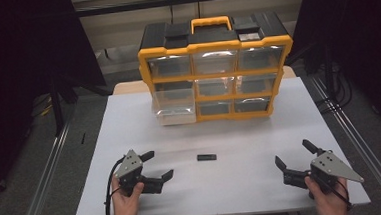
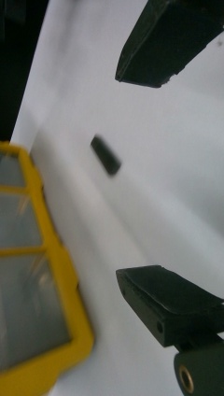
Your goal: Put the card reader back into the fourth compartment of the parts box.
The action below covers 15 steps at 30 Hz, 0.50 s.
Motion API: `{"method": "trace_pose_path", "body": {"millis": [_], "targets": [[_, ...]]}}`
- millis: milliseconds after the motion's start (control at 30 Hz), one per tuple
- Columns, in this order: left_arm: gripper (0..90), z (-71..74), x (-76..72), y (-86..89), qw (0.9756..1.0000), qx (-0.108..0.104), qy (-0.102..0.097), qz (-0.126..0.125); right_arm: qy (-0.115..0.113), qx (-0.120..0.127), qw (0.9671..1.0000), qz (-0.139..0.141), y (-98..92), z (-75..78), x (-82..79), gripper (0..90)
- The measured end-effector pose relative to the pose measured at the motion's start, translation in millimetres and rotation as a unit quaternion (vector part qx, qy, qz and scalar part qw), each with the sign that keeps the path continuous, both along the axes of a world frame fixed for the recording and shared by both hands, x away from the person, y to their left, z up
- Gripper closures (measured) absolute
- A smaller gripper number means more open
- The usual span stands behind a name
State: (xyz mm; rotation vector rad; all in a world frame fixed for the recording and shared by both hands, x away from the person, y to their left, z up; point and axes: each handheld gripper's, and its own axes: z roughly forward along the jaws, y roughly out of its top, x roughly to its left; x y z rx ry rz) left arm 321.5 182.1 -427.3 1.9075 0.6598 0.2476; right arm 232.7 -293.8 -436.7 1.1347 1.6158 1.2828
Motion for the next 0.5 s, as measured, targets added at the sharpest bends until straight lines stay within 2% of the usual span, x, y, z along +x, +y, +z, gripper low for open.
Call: {"method": "trace_pose_path", "body": {"millis": [67,167,233,300,367,433,500], "targets": [[5.7,2.5,0.8,-4.8,0.9998,0.015,-0.010,-0.011,0.000,0.000,1.0000,0.001,0.0,-0.1,0.0,1.7],[5.5,6.7,2.2,-11.9,0.9992,0.014,0.000,-0.038,0.001,0.000,1.0000,0.004,0.4,0.0,0.0,1.8],[5.1,9.5,2.0,-16.8,0.9983,0.028,-0.013,-0.049,0.000,0.001,1.0000,0.001,0.8,0.2,0.0,1.8],[4.2,10.8,3.9,-20.7,0.9973,0.030,-0.014,-0.065,0.000,0.002,1.0000,0.003,1.5,-0.1,0.5,1.8],[3.3,11.6,5.1,-24.6,0.9973,0.041,-0.019,-0.058,0.001,0.001,1.0000,0.003,1.7,-0.2,0.9,1.8],[3.4,11.7,7.3,-28.8,0.9974,0.037,-0.022,-0.058,0.001,0.002,1.0000,0.002,1.3,0.0,0.6,1.8],[3.4,12.6,10.4,-33.8,0.9966,0.042,-0.017,-0.068,-0.001,0.003,1.0000,0.003,0.9,0.1,0.6,1.8]]}}
